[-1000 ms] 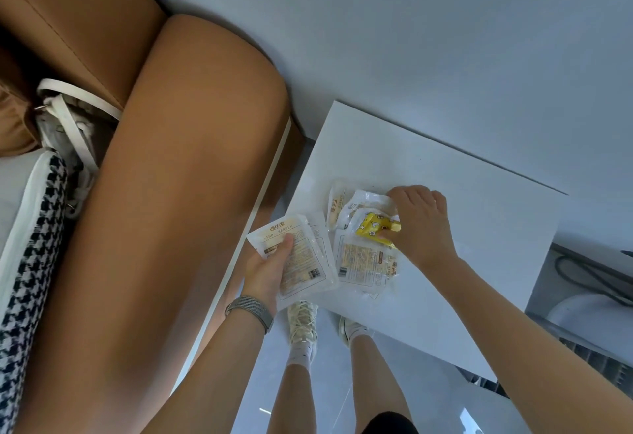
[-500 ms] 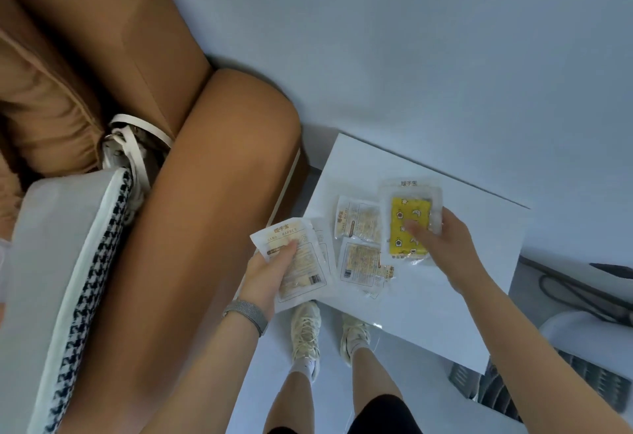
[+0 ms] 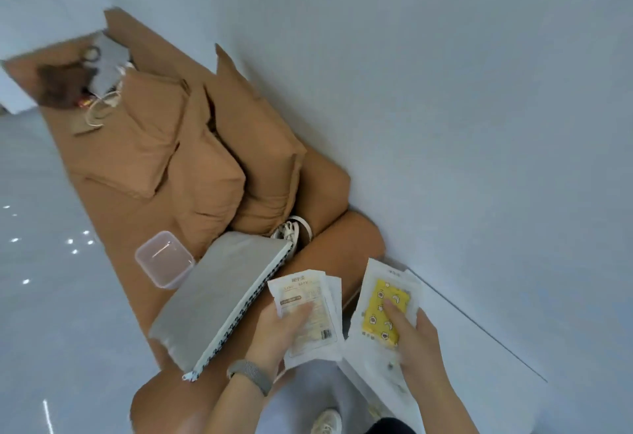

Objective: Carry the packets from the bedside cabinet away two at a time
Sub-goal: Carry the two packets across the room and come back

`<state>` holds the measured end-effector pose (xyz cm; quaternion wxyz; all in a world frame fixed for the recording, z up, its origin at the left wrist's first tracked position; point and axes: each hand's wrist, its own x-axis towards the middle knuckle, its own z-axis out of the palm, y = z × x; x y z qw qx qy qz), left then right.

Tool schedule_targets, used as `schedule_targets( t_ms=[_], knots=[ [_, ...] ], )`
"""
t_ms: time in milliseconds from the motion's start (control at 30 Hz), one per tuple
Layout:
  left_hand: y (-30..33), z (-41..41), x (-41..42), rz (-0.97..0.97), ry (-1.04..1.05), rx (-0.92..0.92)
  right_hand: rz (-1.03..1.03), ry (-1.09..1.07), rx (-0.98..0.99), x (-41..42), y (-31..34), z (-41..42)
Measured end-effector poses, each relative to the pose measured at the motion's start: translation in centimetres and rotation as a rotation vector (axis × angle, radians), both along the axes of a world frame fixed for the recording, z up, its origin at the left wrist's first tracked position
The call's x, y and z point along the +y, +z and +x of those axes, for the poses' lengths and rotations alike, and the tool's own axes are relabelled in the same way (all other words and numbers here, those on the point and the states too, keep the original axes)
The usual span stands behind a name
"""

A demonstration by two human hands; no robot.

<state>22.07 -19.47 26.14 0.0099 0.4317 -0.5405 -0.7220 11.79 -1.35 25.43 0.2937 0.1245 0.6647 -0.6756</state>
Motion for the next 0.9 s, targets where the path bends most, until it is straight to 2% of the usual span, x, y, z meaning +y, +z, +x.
schedule_targets(
  t_ms=[167, 467, 700, 900],
  knots=[
    [4.1, 5.2, 1.9, -0.013, 0.284, 0.078, -0.072, 0.162, 0.001, -1.5, 3.1, 3.6],
    [7.8, 16.8, 2.6, -0.103, 0.682, 0.195, -0.117, 0.472, 0.159, -4.7, 9.0, 10.6],
    [7.7, 33.1, -0.1, -0.145, 0.92, 0.225, -0.167, 0.681, 0.155, -10.9, 9.5, 24.3],
    [8.5, 50.4, -2.6, -0.217, 1.018, 0.198, -0.222, 0.895, 0.086, -18.3, 9.9, 38.8]
  ],
)
